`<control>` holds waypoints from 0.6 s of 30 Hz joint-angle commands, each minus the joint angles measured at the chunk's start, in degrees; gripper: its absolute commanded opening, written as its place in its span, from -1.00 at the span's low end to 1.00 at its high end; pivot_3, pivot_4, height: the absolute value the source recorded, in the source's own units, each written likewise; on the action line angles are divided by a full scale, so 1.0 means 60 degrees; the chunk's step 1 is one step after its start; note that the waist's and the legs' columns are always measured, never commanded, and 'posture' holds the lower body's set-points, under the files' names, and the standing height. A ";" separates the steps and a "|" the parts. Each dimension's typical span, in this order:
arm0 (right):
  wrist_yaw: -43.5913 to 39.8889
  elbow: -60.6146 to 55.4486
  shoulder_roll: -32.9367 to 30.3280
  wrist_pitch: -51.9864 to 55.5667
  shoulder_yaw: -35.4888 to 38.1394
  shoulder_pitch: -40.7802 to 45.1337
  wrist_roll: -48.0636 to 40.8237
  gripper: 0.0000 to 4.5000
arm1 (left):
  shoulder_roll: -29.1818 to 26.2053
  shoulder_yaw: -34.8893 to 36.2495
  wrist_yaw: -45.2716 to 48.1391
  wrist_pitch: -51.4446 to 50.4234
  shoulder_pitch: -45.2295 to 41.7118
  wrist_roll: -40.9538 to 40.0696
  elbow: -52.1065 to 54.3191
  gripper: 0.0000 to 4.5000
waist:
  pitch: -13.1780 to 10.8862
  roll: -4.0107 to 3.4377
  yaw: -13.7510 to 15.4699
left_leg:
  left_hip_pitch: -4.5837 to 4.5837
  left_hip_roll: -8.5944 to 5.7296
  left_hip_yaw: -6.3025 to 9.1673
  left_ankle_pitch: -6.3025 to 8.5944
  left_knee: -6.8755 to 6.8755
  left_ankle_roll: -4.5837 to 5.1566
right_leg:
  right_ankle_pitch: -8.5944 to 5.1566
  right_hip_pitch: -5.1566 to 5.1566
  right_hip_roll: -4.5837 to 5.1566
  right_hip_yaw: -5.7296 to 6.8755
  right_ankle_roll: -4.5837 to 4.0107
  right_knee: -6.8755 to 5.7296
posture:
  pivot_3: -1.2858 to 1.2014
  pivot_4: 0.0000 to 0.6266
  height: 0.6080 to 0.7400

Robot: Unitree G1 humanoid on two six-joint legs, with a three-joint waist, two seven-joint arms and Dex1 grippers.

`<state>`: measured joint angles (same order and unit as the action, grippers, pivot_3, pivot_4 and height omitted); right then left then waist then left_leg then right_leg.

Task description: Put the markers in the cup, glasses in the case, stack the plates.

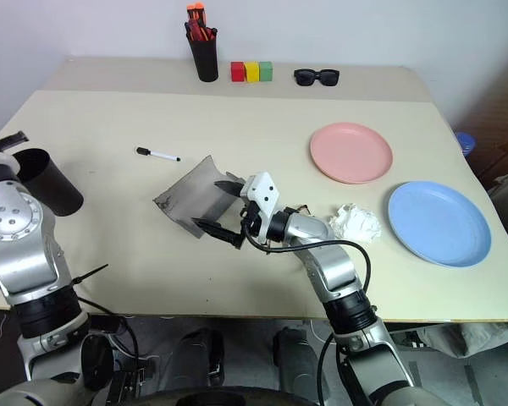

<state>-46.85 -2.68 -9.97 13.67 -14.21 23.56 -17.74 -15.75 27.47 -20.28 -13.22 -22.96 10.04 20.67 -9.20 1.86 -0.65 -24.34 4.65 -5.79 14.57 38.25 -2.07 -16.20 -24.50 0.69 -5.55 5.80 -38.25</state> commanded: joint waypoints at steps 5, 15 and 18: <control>-0.0136 0.0149 0.0266 -0.0201 0.0001 0.0489 -0.0122 1.00 | -0.0324 0.0550 0.0191 0.0537 0.0273 -0.0467 -0.0725 -1.00 | 0.0001 0.0001 -0.0031 | 0.0006 0.0003 0.0001 0.0000 -0.0003 0.0000 | 0.0000 0.0000 -0.0002 0.0003 -0.0001 -0.0002 | 0.03 -0.52 0.73; -0.0155 0.0278 0.0458 -0.0266 0.0038 0.0533 -0.0091 1.00 | -0.0651 0.0465 0.0453 0.2105 0.0046 -0.1086 -0.3166 -1.00 | 0.0003 0.0005 -0.0029 | 0.0004 0.0002 -0.0001 0.0000 -0.0004 0.0000 | 0.0000 0.0000 -0.0001 0.0005 -0.0001 0.0002 | 0.03 -0.52 0.73; -0.0040 0.0214 0.0479 -0.0256 0.0070 0.0469 -0.0081 1.00 | -0.0582 0.0359 0.0508 0.2319 0.0153 -0.1174 -0.3496 -1.00 | 0.0004 0.0005 -0.0032 | 0.0005 0.0004 -0.0001 0.0000 -0.0005 0.0000 | 0.0000 0.0000 -0.0001 0.0006 -0.0001 0.0001 | 0.03 -0.52 0.73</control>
<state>-47.40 0.12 -7.80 13.30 -14.36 25.79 -17.71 -18.61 29.96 -17.36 -1.23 -22.18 3.16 -0.61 -9.18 1.89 -0.84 -24.32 4.68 -5.80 14.57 38.23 -2.07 -16.20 -24.50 0.68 -5.52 5.79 -38.24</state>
